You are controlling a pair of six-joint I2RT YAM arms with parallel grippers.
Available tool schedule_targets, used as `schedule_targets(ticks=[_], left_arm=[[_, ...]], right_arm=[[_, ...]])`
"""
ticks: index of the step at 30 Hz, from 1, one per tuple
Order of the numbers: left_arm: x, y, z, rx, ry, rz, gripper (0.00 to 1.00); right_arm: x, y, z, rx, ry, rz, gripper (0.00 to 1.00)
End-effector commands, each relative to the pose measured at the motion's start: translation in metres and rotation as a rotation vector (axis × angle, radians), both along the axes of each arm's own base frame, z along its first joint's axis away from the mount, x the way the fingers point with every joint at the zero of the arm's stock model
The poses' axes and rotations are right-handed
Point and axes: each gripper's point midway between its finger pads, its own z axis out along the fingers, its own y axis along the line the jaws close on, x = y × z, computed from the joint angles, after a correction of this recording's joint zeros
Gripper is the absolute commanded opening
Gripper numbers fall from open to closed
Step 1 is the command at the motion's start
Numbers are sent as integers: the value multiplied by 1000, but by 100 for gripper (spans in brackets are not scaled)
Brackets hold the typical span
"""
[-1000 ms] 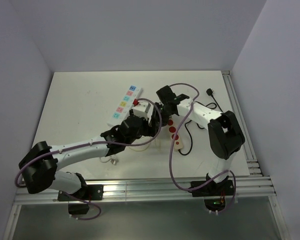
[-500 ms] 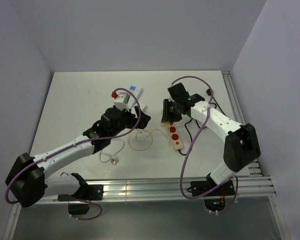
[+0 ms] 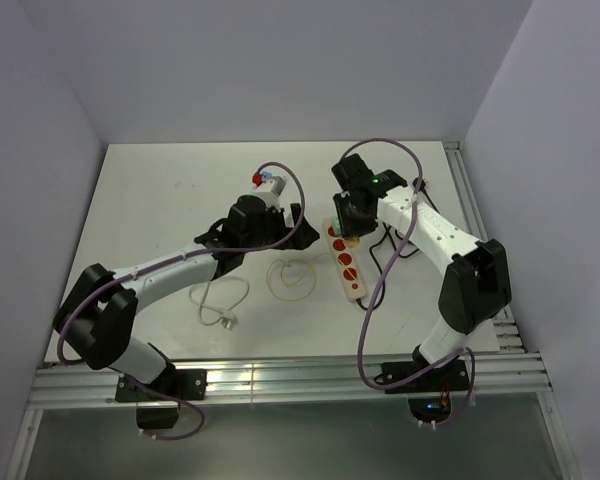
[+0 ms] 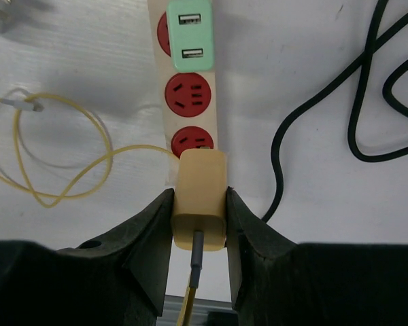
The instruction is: Insert the plug
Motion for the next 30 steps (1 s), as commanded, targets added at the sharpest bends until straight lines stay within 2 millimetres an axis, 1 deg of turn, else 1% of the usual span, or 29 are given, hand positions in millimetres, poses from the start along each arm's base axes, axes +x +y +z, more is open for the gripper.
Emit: schedule_targets(ticks=[1, 2, 3, 4, 5, 7, 12, 15, 17, 18, 20, 21, 22, 23, 24, 25, 26, 27, 28, 29, 30], left_arm=[[-1, -16, 15, -32, -25, -67, 97], [-2, -18, 13, -34, -23, -81, 96], [-4, -20, 6, -25, -13, -89, 96], [-5, -21, 1, -20, -5, -93, 95], [-6, -23, -1, -21, -4, -101, 95], [-11, -27, -15, -7, 19, -114, 95], [-29, -46, -41, 27, 53, -168, 91], [-41, -51, -49, 28, 70, -195, 89], [-48, -52, -56, 26, 88, -211, 86], [-52, -50, -63, 35, 100, -215, 85], [-55, -50, -66, 36, 98, -220, 79], [-57, -47, -70, 42, 106, -221, 73], [-59, -47, -71, 40, 104, -228, 61], [-60, -46, -68, 34, 102, -230, 54], [-65, -44, -71, 36, 109, -236, 48], [-67, -44, -70, 30, 112, -242, 37], [-68, -42, -66, 22, 108, -243, 34], [-72, -40, -66, 22, 110, -247, 25], [-74, -39, -65, 19, 113, -252, 21], [-77, -36, -62, 16, 110, -251, 19], [-79, -36, -60, 12, 110, -255, 10]], right_arm=[[-8, -6, -11, -34, 50, 40, 0], [-10, -3, -13, -17, 56, 49, 0], [-10, 0, -11, 9, 40, 57, 0], [-16, -2, -18, 4, 56, 59, 0], [-17, -4, -20, 1, 60, 57, 0], [-22, -4, -26, -1, 80, 63, 0], [-19, 0, -38, 10, 107, 86, 0], [-17, 0, -43, 10, 117, 101, 0], [-15, -1, -45, 14, 118, 108, 0], [-15, 3, -45, 39, 123, 119, 0], [-13, 3, -48, 47, 136, 122, 0], [-12, 5, -47, 54, 139, 132, 0], [-11, 5, -48, 56, 141, 141, 0], [-9, 4, -51, 51, 152, 138, 0], [-7, 5, -50, 57, 150, 140, 0], [-7, 5, -50, 62, 154, 152, 0], [-6, 4, -51, 69, 156, 151, 0], [-6, 3, -52, 70, 161, 153, 0], [-6, 3, -52, 77, 167, 153, 0], [-5, 2, -52, 87, 175, 152, 0], [-4, 2, -52, 91, 176, 150, 0]])
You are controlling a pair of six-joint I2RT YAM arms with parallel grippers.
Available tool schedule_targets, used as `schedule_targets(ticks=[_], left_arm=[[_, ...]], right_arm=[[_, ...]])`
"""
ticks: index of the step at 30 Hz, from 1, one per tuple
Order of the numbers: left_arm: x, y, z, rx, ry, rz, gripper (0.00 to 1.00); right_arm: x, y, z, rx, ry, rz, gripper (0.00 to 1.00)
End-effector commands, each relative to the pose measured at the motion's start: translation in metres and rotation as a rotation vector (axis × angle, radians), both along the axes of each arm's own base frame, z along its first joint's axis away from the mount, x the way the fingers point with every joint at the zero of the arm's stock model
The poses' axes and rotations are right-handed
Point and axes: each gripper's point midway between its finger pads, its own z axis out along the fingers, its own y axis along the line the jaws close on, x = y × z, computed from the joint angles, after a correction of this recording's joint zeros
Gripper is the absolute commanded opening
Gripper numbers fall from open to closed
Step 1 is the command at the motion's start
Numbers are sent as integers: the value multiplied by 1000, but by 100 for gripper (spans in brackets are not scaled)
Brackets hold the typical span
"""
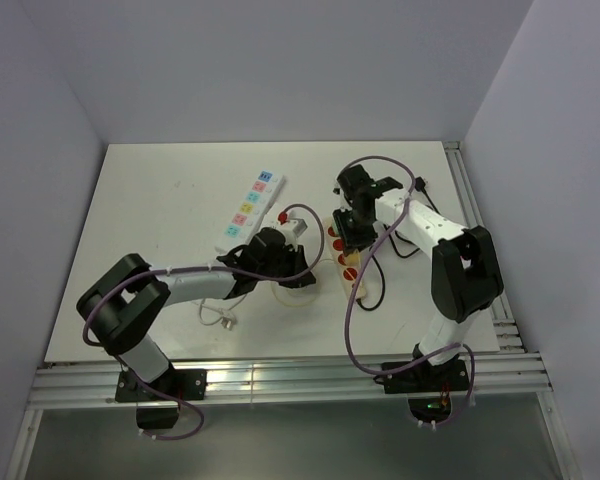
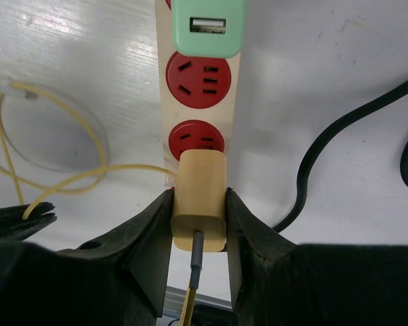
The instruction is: Insert the plug
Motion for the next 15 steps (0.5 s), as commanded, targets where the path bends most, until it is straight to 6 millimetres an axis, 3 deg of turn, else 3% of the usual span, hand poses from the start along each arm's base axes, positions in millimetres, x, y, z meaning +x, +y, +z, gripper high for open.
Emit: schedule_targets(ticks=[1, 3, 12, 15], left_arm=[[-6, -6, 37, -93, -61, -38, 6], [-12, -3, 39, -94, -61, -42, 0], [-33, -2, 38, -82, -50, -63, 0], [-34, -1, 38, -79, -51, -61, 0]], right_arm=[[16, 4, 7, 37, -20, 21, 0], [18, 6, 8, 42, -17, 28, 0], [14, 2, -6, 14, 49, 29, 0], [14, 6, 2, 43, 26, 36, 0]])
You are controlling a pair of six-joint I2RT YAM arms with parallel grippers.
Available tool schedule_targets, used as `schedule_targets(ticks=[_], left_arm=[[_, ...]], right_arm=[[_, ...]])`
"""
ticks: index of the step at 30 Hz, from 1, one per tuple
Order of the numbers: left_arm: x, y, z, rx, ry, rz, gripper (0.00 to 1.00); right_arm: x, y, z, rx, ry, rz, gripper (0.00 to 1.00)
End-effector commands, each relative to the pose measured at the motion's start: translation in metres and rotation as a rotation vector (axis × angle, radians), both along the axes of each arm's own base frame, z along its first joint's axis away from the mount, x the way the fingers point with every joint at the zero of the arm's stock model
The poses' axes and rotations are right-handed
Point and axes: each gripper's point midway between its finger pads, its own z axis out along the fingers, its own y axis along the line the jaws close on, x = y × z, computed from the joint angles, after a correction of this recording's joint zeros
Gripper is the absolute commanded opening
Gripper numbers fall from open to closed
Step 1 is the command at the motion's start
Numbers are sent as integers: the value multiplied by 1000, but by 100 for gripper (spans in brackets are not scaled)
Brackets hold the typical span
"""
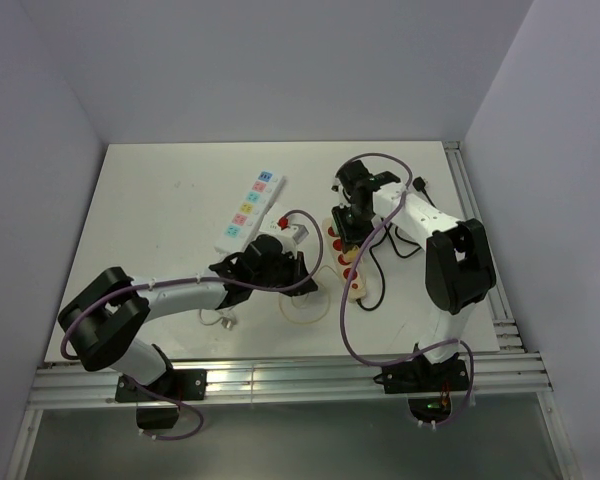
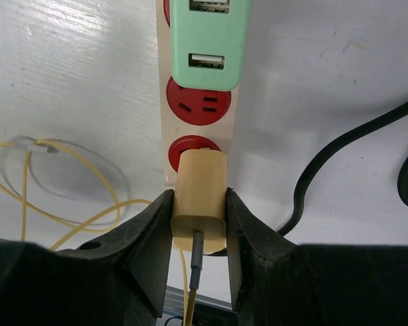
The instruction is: Insert the plug
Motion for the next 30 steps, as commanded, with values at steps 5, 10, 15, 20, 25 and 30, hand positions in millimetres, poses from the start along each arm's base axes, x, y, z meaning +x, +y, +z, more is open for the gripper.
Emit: schedule_targets(ticks=[5, 10, 15, 20, 25, 30], left_arm=[[0, -3, 15, -25, -25, -1, 0], [1, -5, 12, -20, -20, 0, 0], [1, -8, 15, -21, -23, -4, 0], [1, -10, 17, -18, -26, -5, 0], [0, -11, 18, -17, -29, -3, 0], [0, -11, 16, -13, -25, -2, 0]], right_arm=[[5, 7, 24, 63, -50, 14, 0], [2, 4, 32, 63, -72, 3, 0], [-1, 2, 31, 62, -75, -6, 0], [-3, -4, 23, 27, -62, -19, 0], [-4, -6, 15, 8, -39, -21, 0], [-4, -5, 10, 5, -24, -19, 0]])
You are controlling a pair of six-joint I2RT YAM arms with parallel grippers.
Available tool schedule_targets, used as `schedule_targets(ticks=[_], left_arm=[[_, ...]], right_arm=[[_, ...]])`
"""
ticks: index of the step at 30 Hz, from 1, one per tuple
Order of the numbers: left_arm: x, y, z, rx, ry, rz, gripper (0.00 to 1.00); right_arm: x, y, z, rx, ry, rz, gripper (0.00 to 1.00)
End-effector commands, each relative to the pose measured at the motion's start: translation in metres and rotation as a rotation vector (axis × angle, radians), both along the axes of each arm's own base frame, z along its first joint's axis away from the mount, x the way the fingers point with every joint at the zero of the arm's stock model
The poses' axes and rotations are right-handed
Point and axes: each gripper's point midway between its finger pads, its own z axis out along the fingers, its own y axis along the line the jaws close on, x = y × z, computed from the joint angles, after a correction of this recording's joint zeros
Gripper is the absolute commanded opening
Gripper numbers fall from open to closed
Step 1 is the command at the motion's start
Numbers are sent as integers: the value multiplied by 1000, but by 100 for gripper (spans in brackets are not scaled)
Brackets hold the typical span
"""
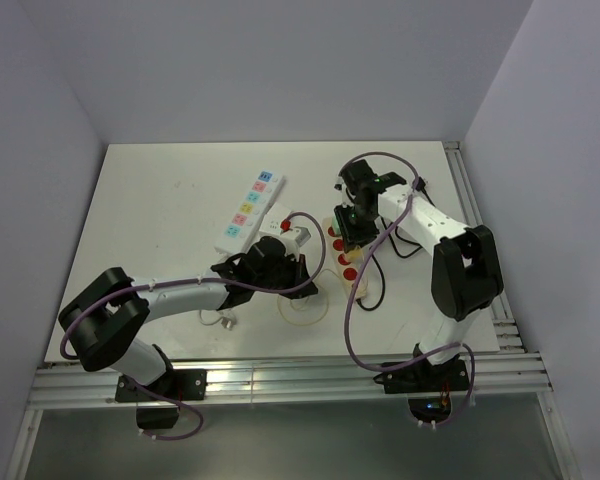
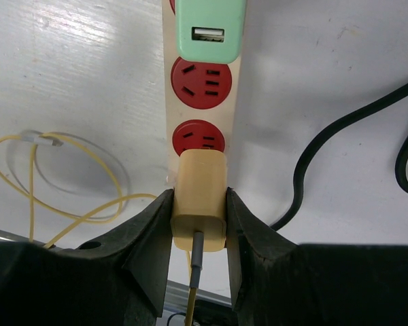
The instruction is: Insert the plug
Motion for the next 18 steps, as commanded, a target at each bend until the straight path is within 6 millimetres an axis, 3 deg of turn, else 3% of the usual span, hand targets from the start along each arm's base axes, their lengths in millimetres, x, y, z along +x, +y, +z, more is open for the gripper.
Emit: schedule_targets(ticks=[1, 18], left_arm=[[7, -12, 20, -45, -40, 3, 0], [9, -11, 19, -32, -47, 9, 0]], right_arm=[[2, -3, -4, -14, 6, -9, 0], [9, -2, -21, -44, 55, -6, 0]])
